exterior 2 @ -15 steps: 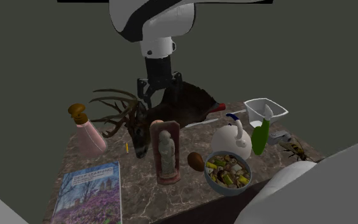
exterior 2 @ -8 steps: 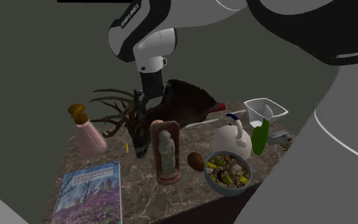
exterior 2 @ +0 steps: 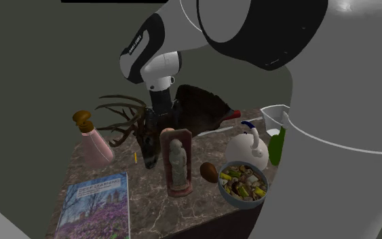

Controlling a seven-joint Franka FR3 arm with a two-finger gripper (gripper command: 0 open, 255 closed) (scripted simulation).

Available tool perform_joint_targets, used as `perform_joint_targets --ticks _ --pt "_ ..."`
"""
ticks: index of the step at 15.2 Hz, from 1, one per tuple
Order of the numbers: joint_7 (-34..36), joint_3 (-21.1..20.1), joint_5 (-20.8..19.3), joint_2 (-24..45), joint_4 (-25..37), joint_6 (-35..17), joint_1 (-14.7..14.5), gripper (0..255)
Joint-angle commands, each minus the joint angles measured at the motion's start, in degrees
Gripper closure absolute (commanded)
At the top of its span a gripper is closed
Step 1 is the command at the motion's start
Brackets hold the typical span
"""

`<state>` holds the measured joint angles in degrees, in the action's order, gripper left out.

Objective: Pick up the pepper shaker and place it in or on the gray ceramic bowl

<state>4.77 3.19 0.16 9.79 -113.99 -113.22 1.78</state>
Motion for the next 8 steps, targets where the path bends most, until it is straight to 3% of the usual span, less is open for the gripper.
perform_joint_targets --ticks 1,8 --pt "0.0 0.0 0.0 0.6 -0.8 -1.4 0.0 0" --pt "-0.1 0.0 0.1 1.4 -2.7 -4.0 0.0 0"
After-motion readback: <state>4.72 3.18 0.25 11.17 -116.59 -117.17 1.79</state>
